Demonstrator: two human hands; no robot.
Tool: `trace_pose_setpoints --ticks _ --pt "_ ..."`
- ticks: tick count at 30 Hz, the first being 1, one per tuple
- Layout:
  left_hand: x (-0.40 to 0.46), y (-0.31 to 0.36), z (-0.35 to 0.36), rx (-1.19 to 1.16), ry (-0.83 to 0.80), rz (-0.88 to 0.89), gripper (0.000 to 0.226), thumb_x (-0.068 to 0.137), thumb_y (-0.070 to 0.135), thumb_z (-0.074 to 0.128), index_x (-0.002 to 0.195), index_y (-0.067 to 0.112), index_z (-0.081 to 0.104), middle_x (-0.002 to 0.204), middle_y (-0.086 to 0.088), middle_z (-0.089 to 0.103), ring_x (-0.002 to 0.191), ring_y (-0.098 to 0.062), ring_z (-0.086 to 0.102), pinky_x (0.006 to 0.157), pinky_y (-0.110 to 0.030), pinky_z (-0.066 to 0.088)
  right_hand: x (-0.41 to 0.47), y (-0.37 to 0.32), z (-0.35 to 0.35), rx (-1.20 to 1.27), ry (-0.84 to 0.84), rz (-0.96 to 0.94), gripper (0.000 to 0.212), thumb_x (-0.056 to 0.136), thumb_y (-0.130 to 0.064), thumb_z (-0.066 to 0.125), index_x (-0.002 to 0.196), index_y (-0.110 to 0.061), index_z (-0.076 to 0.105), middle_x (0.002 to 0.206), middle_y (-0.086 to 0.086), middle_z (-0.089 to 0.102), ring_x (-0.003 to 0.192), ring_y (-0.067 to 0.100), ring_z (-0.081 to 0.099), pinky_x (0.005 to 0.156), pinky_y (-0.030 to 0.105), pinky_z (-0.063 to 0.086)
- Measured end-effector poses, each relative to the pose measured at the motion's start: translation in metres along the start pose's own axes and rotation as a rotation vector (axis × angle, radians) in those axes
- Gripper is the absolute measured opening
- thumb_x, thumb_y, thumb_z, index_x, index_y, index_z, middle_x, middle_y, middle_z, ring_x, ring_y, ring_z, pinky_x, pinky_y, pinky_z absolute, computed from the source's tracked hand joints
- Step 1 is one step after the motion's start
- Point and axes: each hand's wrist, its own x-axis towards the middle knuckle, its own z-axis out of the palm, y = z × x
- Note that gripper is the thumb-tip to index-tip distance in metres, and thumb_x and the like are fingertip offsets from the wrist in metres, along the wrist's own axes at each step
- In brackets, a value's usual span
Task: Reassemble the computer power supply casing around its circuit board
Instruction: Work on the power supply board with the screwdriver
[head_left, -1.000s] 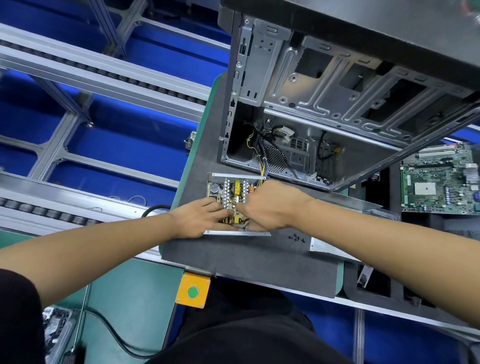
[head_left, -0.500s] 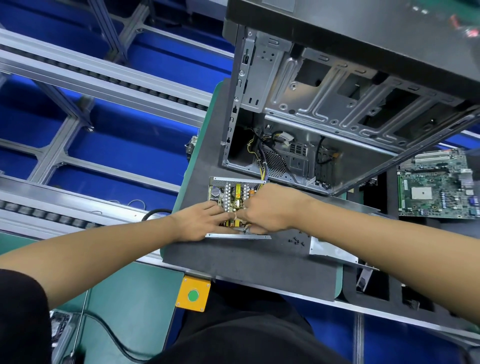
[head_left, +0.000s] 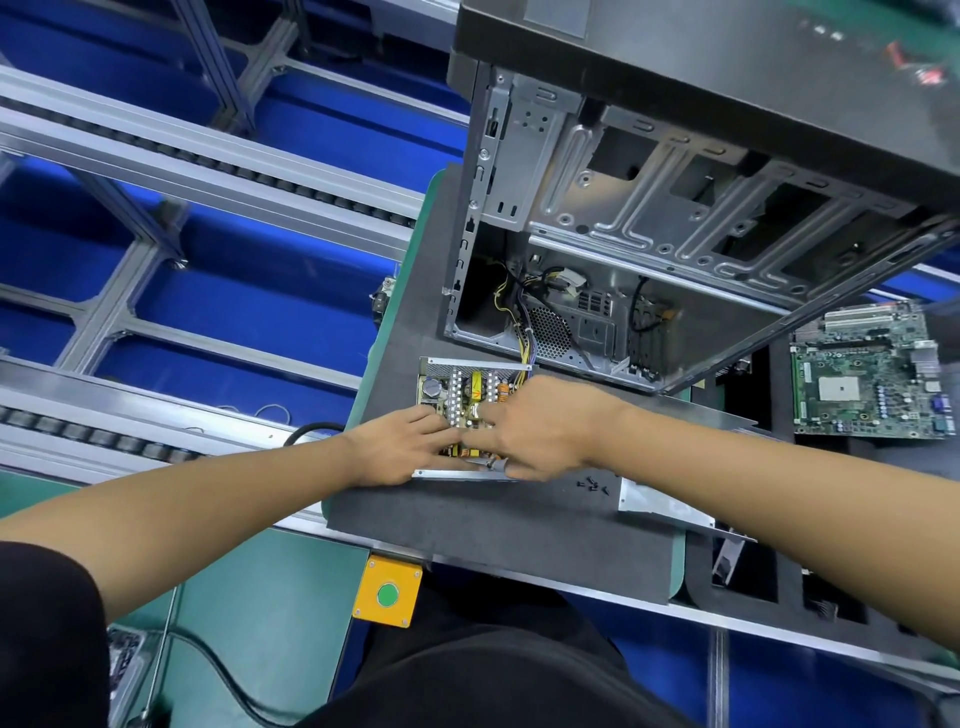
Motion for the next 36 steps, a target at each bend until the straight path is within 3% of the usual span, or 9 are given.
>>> trace_pose_setpoints --ticks 3,8,12,16,22,26,30,33,36 --pt "0.000 0.000 0.000 0.002 0.000 -0.010 0.074 0.075 0.012 0.028 0.146 0.031 0.039 0.109 -0.006 0.041 0.089 -0.027 0.048 0.083 -0.038 0.037 -0.001 0.000 -0.002 0.028 0.018 0.001 0.045 0.092 -0.024 0.049 0.132 -0.025 0.027 0.086 0.004 0.047 0.050 0.029 0.047 0.041 0.033 0.023" --pt "0.000 -0.001 -0.003 0.024 0.009 -0.003 0.070 0.074 0.012 0.032 0.141 0.028 0.047 0.112 -0.006 0.041 0.090 -0.026 0.042 0.084 -0.038 0.036 -0.004 0.004 -0.003 -0.002 -0.034 -0.030 0.024 0.105 -0.029 0.037 0.127 -0.019 0.041 0.092 0.007 0.062 0.062 0.030 0.051 0.053 0.038 0.043" --pt "-0.001 -0.004 -0.005 0.058 0.013 0.045 0.066 0.071 0.013 0.050 0.135 0.026 0.055 0.121 -0.006 0.045 0.090 -0.025 0.043 0.087 -0.037 0.036 -0.005 0.002 -0.004 -0.061 -0.019 -0.042 0.037 0.107 -0.036 0.033 0.139 -0.018 0.037 0.087 0.007 0.066 0.062 0.028 0.045 0.057 0.037 0.044" --pt "-0.003 -0.007 -0.005 0.068 -0.023 0.061 0.064 0.080 0.011 0.036 0.140 0.025 0.054 0.128 -0.006 0.058 0.091 -0.025 0.054 0.090 -0.036 0.042 -0.004 0.004 -0.004 -0.077 -0.017 -0.043 0.046 0.105 -0.035 0.033 0.150 -0.021 0.032 0.084 0.007 0.066 0.063 0.030 0.052 0.058 0.036 0.045" --pt "-0.004 -0.007 -0.007 0.114 -0.077 0.076 0.065 0.078 0.013 0.039 0.138 0.028 0.062 0.129 -0.003 0.063 0.091 -0.022 0.057 0.094 -0.034 0.039 -0.011 0.009 0.001 -0.004 -0.022 -0.057 0.033 0.103 -0.035 0.038 0.132 -0.021 0.041 0.080 0.006 0.065 0.064 0.031 0.056 0.065 0.041 0.053" --pt "-0.005 -0.006 -0.007 0.109 -0.101 0.066 0.068 0.079 0.013 0.033 0.138 0.029 0.062 0.132 -0.003 0.063 0.093 -0.021 0.059 0.094 -0.033 0.038 -0.015 0.011 0.003 0.025 -0.020 -0.051 0.036 0.101 -0.037 0.041 0.135 -0.024 0.041 0.084 0.003 0.063 0.061 0.028 0.052 0.061 0.040 0.051" --pt "-0.003 -0.007 -0.010 0.131 -0.110 0.075 0.065 0.079 0.013 0.037 0.136 0.029 0.063 0.133 -0.004 0.063 0.094 -0.022 0.057 0.094 -0.034 0.035 -0.016 0.011 0.004 0.055 0.020 -0.024 0.050 0.100 -0.036 0.044 0.146 -0.031 0.025 0.083 0.003 0.061 0.065 0.030 0.057 0.058 0.039 0.050" --pt "-0.004 -0.006 -0.012 0.128 -0.100 0.088 0.064 0.079 0.014 0.050 0.139 0.031 0.060 0.132 -0.003 0.062 0.094 -0.022 0.054 0.093 -0.034 0.037 -0.016 0.008 0.006 0.071 0.054 -0.005 0.047 0.100 -0.031 0.045 0.136 -0.033 0.014 0.081 0.008 0.065 0.063 0.032 0.058 0.059 0.041 0.050" --pt "-0.003 -0.005 -0.012 0.113 -0.061 0.069 0.066 0.080 0.013 0.041 0.142 0.030 0.057 0.129 -0.005 0.061 0.093 -0.023 0.047 0.092 -0.035 0.036 -0.016 0.007 0.008 0.088 0.059 0.009 0.042 0.102 -0.032 0.045 0.130 -0.032 0.013 0.084 0.011 0.062 0.059 0.031 0.052 0.058 0.041 0.049"
